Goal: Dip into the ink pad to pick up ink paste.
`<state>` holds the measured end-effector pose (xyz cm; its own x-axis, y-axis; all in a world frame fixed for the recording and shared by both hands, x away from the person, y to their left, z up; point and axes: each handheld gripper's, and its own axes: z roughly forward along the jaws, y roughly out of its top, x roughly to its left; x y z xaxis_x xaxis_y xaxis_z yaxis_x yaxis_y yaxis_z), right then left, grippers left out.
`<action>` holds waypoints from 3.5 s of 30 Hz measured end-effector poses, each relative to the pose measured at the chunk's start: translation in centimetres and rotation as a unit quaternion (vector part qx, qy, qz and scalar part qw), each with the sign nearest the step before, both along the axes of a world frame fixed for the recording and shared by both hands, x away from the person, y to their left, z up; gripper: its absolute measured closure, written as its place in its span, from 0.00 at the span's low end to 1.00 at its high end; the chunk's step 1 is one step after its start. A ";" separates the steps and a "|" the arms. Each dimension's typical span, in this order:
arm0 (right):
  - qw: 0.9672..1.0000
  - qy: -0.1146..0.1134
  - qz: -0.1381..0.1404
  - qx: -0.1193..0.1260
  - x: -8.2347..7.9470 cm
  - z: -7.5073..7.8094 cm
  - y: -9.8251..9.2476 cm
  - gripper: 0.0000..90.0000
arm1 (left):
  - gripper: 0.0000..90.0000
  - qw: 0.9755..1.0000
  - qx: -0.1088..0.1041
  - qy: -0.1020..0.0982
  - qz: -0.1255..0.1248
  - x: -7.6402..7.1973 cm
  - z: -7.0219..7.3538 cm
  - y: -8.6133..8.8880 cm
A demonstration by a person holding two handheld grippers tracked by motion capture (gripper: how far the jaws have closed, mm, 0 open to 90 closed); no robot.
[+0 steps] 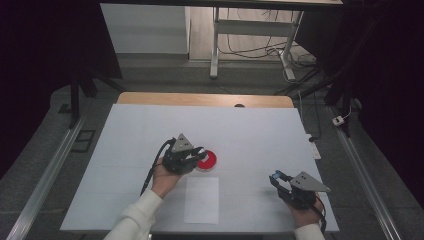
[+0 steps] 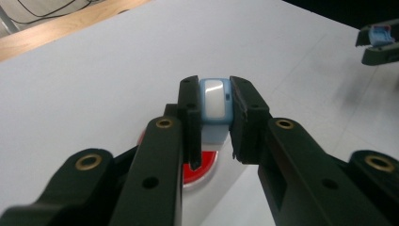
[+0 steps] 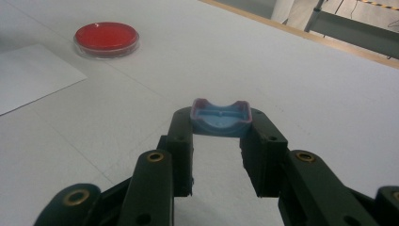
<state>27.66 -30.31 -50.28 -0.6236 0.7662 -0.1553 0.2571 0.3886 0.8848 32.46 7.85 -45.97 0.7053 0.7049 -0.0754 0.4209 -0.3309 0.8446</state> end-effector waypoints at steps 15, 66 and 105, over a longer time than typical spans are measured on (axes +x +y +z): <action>1.000 -0.001 0.001 -0.002 0.0 -0.1 0.2 0.73 | 0.84 0.999 0.027 0.023 0.018 2.7 -1.3 -0.7; 1.000 0.000 0.002 -0.003 0.0 -0.1 0.2 0.72 | 0.84 0.996 0.077 0.052 0.014 3.5 -3.7 -2.1; 1.000 0.000 0.005 -0.006 0.0 -0.1 0.4 0.72 | 0.84 0.994 0.099 0.044 0.013 3.2 -3.2 -2.8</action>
<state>27.69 -29.95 -50.42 -0.6304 0.7585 -0.1651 0.2530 0.4019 0.8801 35.65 5.10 -49.21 0.6831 0.7303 0.0073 0.5006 -0.4755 0.7234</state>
